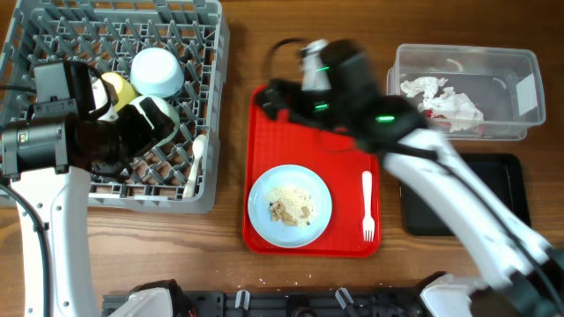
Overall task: Sort waste into correct bins and load items into the dishwasher rack
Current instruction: 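Move the right gripper back over the white fork on the tray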
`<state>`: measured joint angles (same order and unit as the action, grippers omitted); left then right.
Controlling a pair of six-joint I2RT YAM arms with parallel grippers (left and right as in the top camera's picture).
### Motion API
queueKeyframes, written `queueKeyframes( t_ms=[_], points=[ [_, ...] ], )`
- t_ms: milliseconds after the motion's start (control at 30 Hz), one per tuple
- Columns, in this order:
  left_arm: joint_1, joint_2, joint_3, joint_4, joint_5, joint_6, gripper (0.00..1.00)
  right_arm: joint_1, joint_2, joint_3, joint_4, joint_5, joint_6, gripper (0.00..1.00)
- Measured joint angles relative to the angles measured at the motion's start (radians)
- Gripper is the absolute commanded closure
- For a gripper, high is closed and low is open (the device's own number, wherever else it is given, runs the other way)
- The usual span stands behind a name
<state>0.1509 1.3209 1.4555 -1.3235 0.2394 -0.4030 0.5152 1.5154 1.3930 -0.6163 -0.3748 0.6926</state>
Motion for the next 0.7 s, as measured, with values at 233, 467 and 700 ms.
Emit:
queueKeyframes(
  t_ms=[233,467,700],
  points=[
    [0.0,0.0,0.0,-0.001,0.0,0.0,0.0,-0.265,-0.082,0.003,-0.404,0.121,-0.208,0.15],
    [0.0,0.0,0.0,0.0,0.0,0.0,0.0,-0.335,-0.077,-0.125,-0.543,0.242,-0.287,0.2],
    [0.0,0.0,0.0,-0.001,0.0,0.0,0.0,-0.334,-0.073,-0.427,-0.415,0.235,-0.267,0.41]
  ],
)
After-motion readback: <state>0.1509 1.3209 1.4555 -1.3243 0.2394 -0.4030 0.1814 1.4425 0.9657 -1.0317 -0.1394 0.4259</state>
